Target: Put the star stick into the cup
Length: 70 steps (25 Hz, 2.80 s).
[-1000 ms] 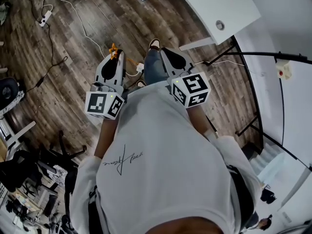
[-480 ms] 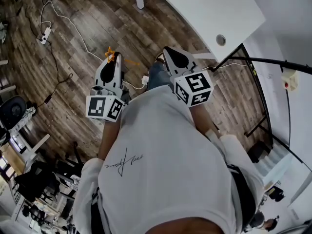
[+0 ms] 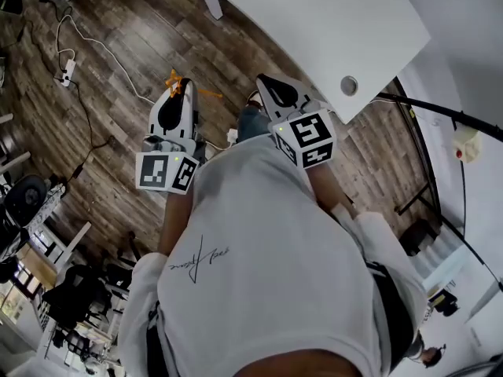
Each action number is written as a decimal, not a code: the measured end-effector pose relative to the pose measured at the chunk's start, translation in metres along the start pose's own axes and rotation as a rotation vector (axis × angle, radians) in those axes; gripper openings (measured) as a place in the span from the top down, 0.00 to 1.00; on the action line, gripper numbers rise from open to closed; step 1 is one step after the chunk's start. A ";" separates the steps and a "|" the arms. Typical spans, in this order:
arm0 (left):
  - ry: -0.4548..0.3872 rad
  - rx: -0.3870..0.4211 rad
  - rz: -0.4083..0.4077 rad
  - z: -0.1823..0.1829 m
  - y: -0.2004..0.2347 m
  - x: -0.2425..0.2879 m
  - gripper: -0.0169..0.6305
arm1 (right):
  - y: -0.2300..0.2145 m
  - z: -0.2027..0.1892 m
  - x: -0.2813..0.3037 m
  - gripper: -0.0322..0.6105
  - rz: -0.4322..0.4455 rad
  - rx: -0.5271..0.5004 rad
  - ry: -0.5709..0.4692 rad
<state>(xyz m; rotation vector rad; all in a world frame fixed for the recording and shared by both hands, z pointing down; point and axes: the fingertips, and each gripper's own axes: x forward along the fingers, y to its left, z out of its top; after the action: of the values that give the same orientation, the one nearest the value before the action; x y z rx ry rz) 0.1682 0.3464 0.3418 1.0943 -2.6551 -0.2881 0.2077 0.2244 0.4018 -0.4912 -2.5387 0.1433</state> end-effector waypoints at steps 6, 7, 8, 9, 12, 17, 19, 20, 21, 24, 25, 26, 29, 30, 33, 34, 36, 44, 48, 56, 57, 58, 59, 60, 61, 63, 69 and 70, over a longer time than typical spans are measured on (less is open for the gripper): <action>0.006 0.031 -0.027 0.010 -0.012 0.046 0.95 | -0.030 0.008 0.005 0.94 -0.019 -0.063 0.016; 0.007 0.039 -0.037 0.011 -0.015 0.051 0.95 | -0.034 0.008 0.006 0.94 -0.021 -0.054 0.013; 0.010 0.047 -0.048 0.012 -0.018 0.056 0.95 | -0.038 0.008 0.006 0.94 -0.025 -0.040 0.009; 0.013 0.054 -0.059 0.014 -0.021 0.059 0.95 | -0.041 0.009 0.005 0.94 -0.030 -0.025 0.003; 0.012 0.071 -0.097 0.020 -0.029 0.074 0.95 | -0.052 0.013 -0.001 0.94 -0.052 0.001 -0.024; 0.002 0.148 -0.161 0.025 -0.046 0.113 0.95 | -0.074 0.020 -0.008 0.94 -0.128 -0.014 -0.047; 0.005 0.151 -0.197 0.025 -0.055 0.126 0.95 | -0.081 0.023 -0.010 0.94 -0.137 0.014 -0.066; 0.007 0.155 -0.216 0.026 -0.060 0.134 0.95 | -0.086 0.024 -0.012 0.94 -0.145 0.026 -0.076; 0.008 0.158 -0.233 0.026 -0.064 0.141 0.95 | -0.092 0.025 -0.014 0.94 -0.157 0.039 -0.085; 0.008 0.160 -0.284 0.028 -0.073 0.164 0.95 | -0.113 0.028 -0.018 0.94 -0.198 0.090 -0.116; 0.008 0.161 -0.302 0.030 -0.075 0.171 0.95 | -0.120 0.030 -0.018 0.94 -0.215 0.107 -0.127; 0.008 0.162 -0.319 0.032 -0.075 0.178 0.95 | -0.127 0.033 -0.017 0.94 -0.234 0.123 -0.137; 0.012 0.171 -0.373 0.039 -0.074 0.203 0.95 | -0.148 0.043 -0.012 0.94 -0.293 0.158 -0.162; 0.015 0.173 -0.390 0.041 -0.074 0.213 0.95 | -0.155 0.046 -0.011 0.94 -0.311 0.168 -0.169; 0.029 0.174 -0.440 0.045 -0.074 0.241 0.95 | -0.176 0.055 -0.007 0.94 -0.371 0.190 -0.181; 0.032 0.174 -0.458 0.049 -0.073 0.251 0.95 | -0.182 0.059 -0.005 0.94 -0.389 0.197 -0.183; 0.037 0.176 -0.492 0.056 -0.074 0.270 0.95 | -0.195 0.068 -0.002 0.94 -0.422 0.215 -0.186; 0.101 0.172 -0.637 0.060 -0.078 0.340 0.95 | -0.240 0.086 0.003 0.94 -0.584 0.303 -0.183; 0.118 0.169 -0.701 0.065 -0.075 0.366 0.95 | -0.253 0.093 0.010 0.94 -0.652 0.343 -0.186; 0.101 0.188 -0.856 0.086 -0.073 0.409 0.95 | -0.265 0.111 0.034 0.94 -0.757 0.400 -0.214; 0.099 0.193 -0.880 0.088 -0.074 0.414 0.95 | -0.267 0.114 0.036 0.94 -0.771 0.404 -0.223; 0.097 0.196 -0.900 0.090 -0.074 0.419 0.95 | -0.268 0.118 0.039 0.94 -0.784 0.409 -0.233; 0.095 0.199 -0.915 0.092 -0.074 0.424 0.95 | -0.270 0.121 0.041 0.94 -0.797 0.414 -0.243; 0.092 0.201 -0.928 0.095 -0.074 0.429 0.95 | -0.271 0.123 0.044 0.94 -0.809 0.419 -0.251; 0.086 0.203 -0.940 0.098 -0.074 0.433 0.95 | -0.272 0.125 0.046 0.94 -0.821 0.424 -0.257; 0.070 0.205 -0.965 0.106 -0.075 0.443 0.95 | -0.273 0.127 0.049 0.94 -0.847 0.434 -0.265; 0.019 0.210 -1.016 0.127 -0.073 0.468 0.95 | -0.271 0.131 0.060 0.94 -0.906 0.456 -0.270; 0.010 0.208 -1.021 0.131 -0.073 0.471 0.95 | -0.270 0.131 0.062 0.94 -0.911 0.458 -0.267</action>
<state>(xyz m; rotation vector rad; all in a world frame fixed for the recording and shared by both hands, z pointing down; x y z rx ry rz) -0.1465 -0.0285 0.2721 2.4191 -1.9043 -0.1708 0.0044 -0.0027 0.3752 0.9006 -2.5951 0.4442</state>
